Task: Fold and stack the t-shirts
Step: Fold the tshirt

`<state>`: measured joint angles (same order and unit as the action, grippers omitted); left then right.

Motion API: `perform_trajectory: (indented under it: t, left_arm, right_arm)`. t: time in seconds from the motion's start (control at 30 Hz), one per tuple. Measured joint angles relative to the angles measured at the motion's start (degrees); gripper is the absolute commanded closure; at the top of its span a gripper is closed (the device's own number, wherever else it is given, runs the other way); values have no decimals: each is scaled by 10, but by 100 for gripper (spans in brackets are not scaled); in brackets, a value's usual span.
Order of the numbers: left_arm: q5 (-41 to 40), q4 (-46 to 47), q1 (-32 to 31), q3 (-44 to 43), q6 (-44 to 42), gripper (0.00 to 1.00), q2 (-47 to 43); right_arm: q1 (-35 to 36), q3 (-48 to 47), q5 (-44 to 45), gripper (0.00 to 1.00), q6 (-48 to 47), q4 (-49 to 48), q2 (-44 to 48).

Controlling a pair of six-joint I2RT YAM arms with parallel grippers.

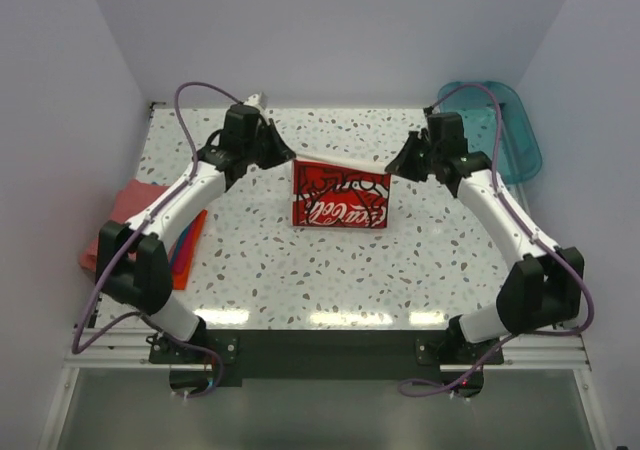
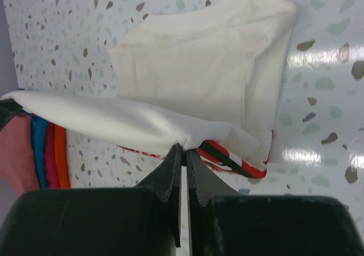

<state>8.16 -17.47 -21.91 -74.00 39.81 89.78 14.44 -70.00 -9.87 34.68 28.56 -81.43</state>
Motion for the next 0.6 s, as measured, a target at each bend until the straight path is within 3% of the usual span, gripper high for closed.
perform_trajectory:
  t: [0.13,0.2,0.23,0.27,0.37,0.47,0.6]
  left_arm:
    - [15,38,23,-53,0,98,90]
    - [32,68,37,-76,0,77,144]
    - [43,85,44,-87,0,53,173]
    - [51,107,51,-97,-3,48,202]
    - [75,140,73,-137,1,34,278]
    - [85,150,92,-151,1,27,314]
    - [75,148,101,-134,0,24,291]
  right_arm:
    - [-23,-82,-8,96,0,-16,-101]
    - [-33,-121,-14,77,1,-28,-160]
    - [-38,-141,-17,66,0,-32,-191]
    - [-43,-162,-17,43,0,-39,-224]
    - [-61,-225,-10,25,-13,-33,-316]
    - [-72,-293,13,20,-35,-18,-393]
    - [-74,-303,40,19,-61,6,-402]
